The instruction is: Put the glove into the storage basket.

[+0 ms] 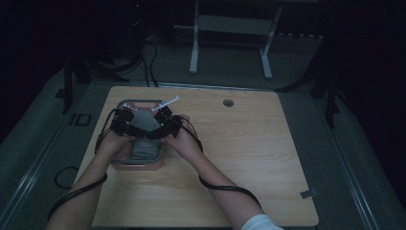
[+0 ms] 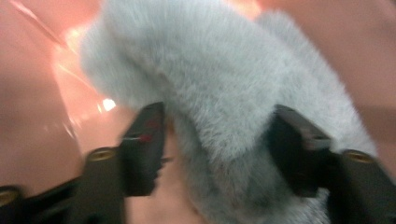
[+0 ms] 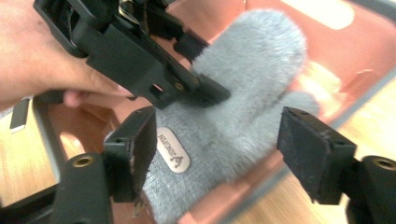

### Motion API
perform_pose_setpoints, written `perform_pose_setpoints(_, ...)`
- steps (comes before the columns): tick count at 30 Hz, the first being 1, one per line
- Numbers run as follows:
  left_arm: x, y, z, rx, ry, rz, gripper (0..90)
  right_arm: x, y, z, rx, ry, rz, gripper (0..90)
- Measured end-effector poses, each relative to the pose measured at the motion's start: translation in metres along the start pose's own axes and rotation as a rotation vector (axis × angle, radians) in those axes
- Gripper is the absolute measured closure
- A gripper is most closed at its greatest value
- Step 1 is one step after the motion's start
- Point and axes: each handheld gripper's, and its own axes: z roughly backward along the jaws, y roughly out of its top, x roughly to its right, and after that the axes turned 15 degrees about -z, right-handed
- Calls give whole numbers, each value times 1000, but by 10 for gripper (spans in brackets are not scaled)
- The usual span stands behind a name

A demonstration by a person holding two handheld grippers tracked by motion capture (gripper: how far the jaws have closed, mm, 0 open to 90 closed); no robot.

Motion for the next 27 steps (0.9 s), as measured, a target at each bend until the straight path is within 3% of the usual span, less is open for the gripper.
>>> perform_pose_setpoints(2,0,0,2,6,7,4,230,2,-1,4,8,8,-2,226)
perform_pose_setpoints(3,0,0,2,6,7,4,230,5,-1,9,14,22,1,226)
perform_pose_setpoints(4,4,-1,12,60,34,-8,182,9,-4,17,21,35,0,196)
perform_pose_setpoints(8,11,-2,27,142,45,-29,146,19,-12,28,11,47,8,171)
perform_pose_setpoints(14,29,-5,45,195,51,-90,145,32,-30,39,0,36,31,166)
perform_pose_setpoints(19,57,-6,59,240,-4,-156,145,38,-39,49,7,35,40,166)
perform_pose_setpoints(20,57,-6,59,240,-4,-156,145,38,-39,49,7,35,40,166)
perform_pose_setpoints(27,90,-5,78,329,-85,-211,146,44,-52,65,15,49,53,166)
